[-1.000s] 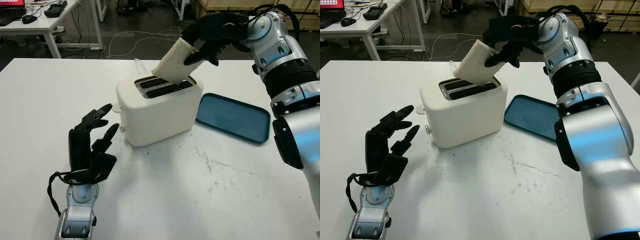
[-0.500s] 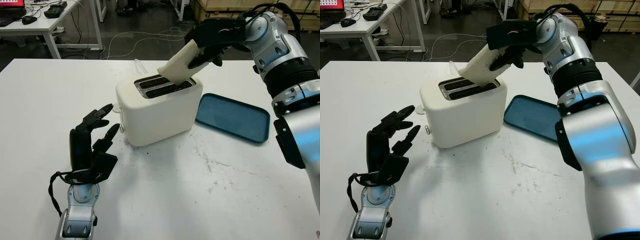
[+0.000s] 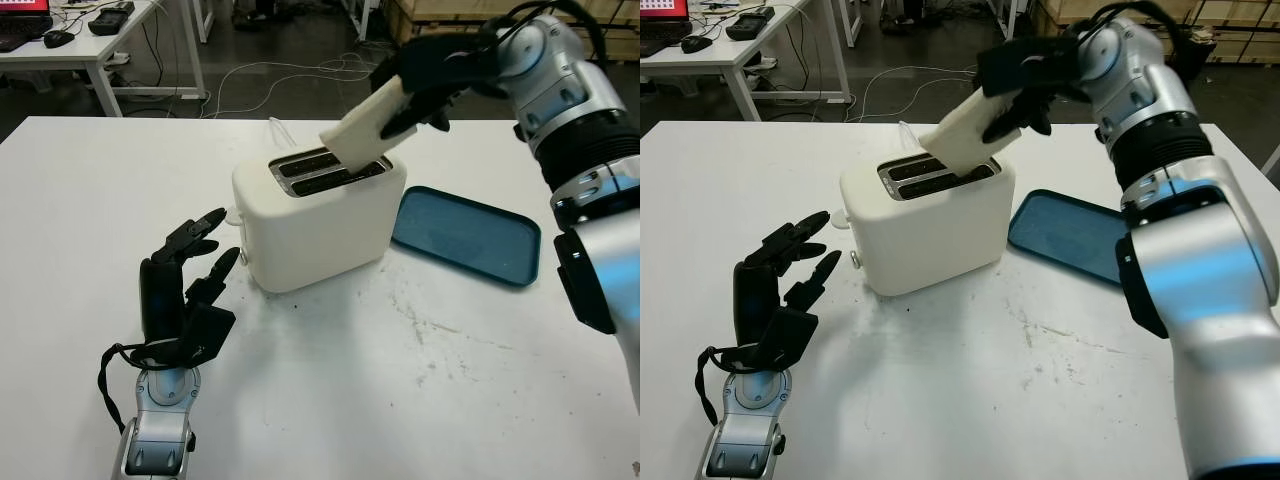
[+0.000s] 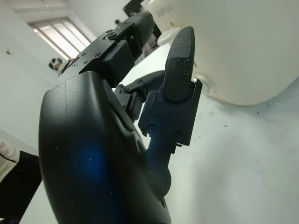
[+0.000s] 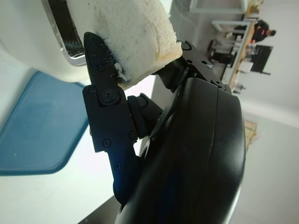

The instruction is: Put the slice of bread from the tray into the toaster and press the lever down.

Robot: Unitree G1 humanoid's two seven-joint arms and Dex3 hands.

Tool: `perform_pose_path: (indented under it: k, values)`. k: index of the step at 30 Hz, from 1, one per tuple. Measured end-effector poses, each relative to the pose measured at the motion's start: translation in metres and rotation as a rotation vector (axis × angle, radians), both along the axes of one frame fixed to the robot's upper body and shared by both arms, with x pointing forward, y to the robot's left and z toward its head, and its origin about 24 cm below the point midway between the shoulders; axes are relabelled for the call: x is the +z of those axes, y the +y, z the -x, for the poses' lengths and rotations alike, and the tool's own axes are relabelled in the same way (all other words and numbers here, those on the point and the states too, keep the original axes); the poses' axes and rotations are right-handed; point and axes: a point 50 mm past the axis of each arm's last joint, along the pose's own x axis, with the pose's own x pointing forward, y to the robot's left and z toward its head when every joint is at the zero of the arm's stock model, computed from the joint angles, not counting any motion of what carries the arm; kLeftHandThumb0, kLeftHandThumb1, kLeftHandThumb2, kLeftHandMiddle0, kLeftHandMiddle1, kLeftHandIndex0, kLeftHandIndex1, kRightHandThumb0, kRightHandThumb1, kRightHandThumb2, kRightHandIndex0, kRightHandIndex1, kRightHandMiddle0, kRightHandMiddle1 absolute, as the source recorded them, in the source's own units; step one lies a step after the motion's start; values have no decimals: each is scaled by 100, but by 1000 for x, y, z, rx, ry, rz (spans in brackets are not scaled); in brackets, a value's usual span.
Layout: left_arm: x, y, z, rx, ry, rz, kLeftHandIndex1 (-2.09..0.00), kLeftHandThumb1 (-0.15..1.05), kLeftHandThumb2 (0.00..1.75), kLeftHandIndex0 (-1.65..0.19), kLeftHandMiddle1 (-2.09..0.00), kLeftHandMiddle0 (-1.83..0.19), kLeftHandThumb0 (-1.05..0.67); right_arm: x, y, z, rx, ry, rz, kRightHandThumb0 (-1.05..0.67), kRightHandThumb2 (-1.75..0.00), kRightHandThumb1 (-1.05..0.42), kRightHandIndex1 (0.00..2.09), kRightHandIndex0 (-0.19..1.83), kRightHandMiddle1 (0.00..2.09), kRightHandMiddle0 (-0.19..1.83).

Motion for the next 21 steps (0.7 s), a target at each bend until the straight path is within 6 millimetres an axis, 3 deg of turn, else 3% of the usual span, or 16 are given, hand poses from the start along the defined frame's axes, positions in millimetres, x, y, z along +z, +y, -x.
perform_pose_path:
  k: [9, 21]
  values:
    - [0, 0, 0, 2, 0, 1, -14, 92, 18, -73, -103, -47, -37, 10, 2, 2, 26, -42, 10, -41, -18, -92, 175, 114, 175, 91]
    - [0, 0, 0, 3, 0, 1, -14, 92, 19, -73, -103, -47, -36, -1, 10, -1, 8, -53, 84, -47, -11, -92, 175, 109, 175, 87]
